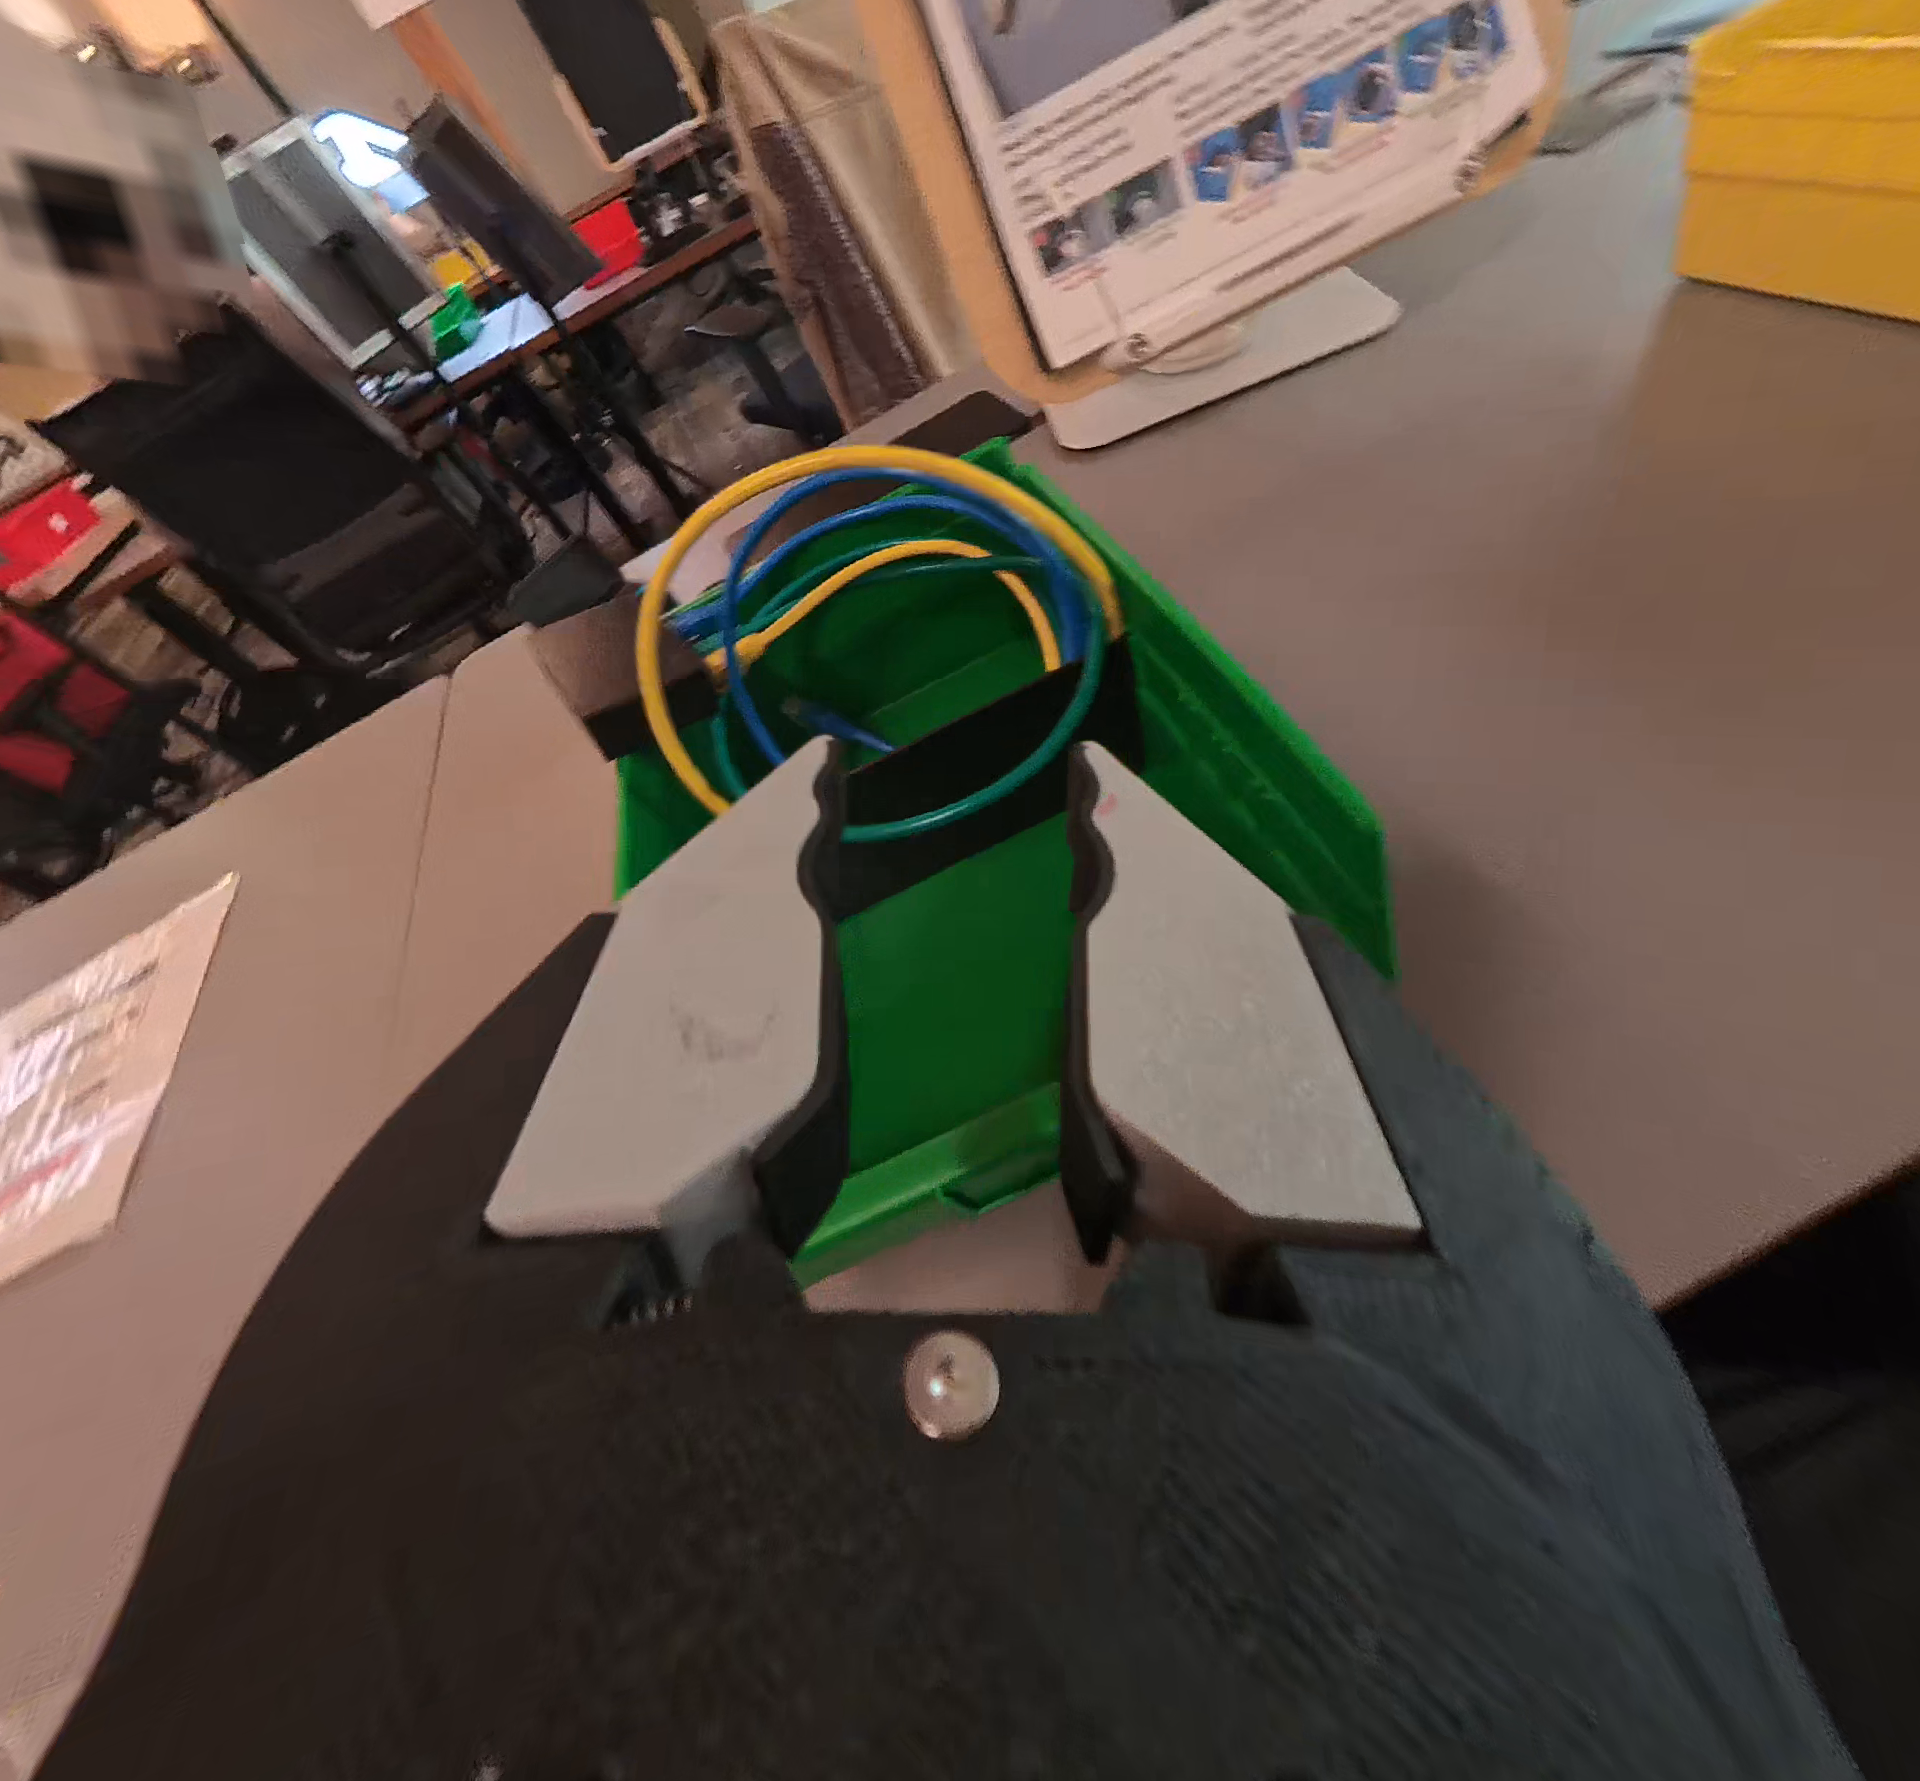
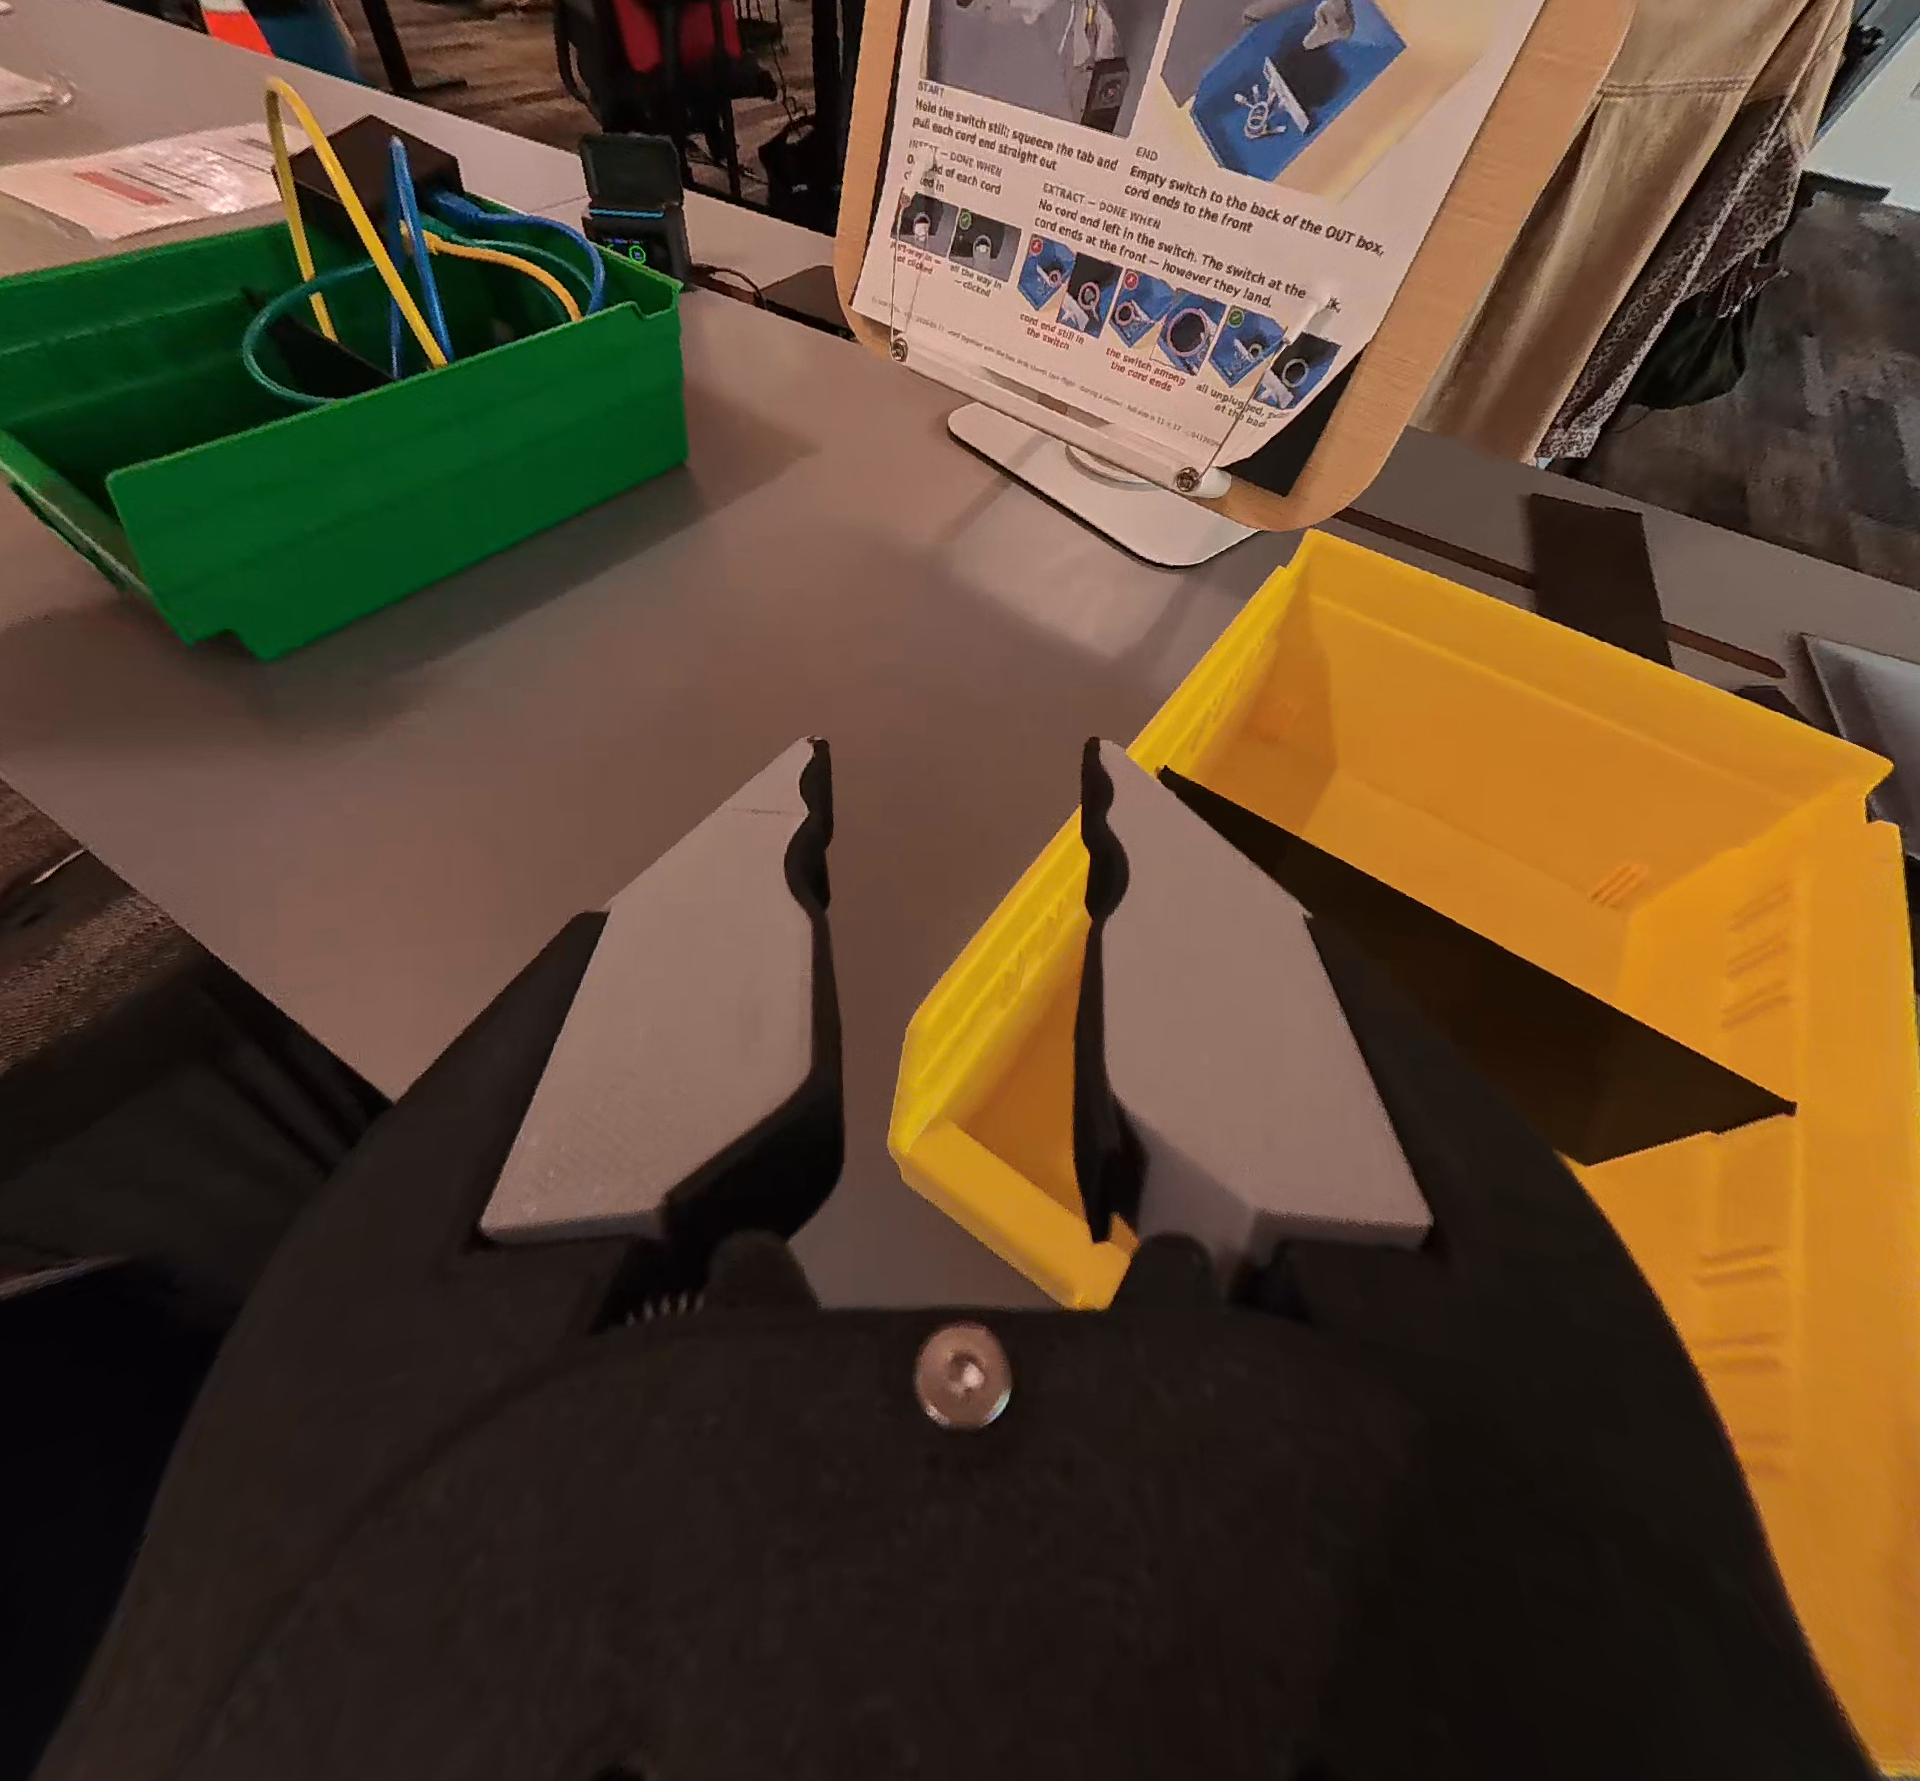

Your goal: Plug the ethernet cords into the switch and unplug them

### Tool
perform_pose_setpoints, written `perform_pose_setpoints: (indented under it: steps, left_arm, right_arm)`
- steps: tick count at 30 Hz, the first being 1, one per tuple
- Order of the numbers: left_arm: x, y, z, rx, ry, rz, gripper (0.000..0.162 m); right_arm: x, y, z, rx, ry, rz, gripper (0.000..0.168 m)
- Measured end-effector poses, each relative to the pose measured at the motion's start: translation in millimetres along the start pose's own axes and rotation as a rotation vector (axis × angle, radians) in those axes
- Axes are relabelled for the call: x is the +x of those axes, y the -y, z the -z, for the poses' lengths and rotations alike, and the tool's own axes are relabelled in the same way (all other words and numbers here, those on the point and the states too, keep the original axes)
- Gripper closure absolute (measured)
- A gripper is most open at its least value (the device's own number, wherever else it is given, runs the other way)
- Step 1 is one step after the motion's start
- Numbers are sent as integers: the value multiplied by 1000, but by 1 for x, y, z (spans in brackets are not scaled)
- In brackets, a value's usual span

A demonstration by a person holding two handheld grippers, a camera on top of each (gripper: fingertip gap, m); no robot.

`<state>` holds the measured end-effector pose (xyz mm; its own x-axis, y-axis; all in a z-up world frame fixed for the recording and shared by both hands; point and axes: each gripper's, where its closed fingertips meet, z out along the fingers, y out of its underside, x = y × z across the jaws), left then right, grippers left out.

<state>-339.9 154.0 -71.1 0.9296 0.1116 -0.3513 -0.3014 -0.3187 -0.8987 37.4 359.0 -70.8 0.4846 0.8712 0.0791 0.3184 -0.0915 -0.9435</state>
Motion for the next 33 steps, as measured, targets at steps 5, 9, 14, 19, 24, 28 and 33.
perform_pose_setpoints:
  steps: [5, 9, 14, 19, 24, 28, 33]
  left_arm:
    - [-58, -16, 6, 23, 144, 179, 85]
    - [-102, -43, 10, -21, 289, 295, 116]
    - [-129, -72, 10, -101, 394, 459, 122]
    - [-120, -77, -3, -106, 325, 469, 128]
    - [-119, -98, -13, -163, 289, 470, 111]
    - [-122, -133, -25, -227, 204, 576, 97]
    - [-145, -113, -24, -164, 147, 705, 89]
  right_arm:
    - [-15, 2, -12, 17, 56, -28, 123]
    - [-61, 3, -40, 28, 221, -52, 117]
    - [-101, -26, -98, -44, 257, -15, 83]
    - [-80, -47, -146, -34, 86, 131, 76]
    - [-70, -61, -171, -49, 83, 126, 84]
    - [-78, -61, -170, -39, 92, 197, 109]
    - [-90, -72, -173, -103, 96, 303, 93]
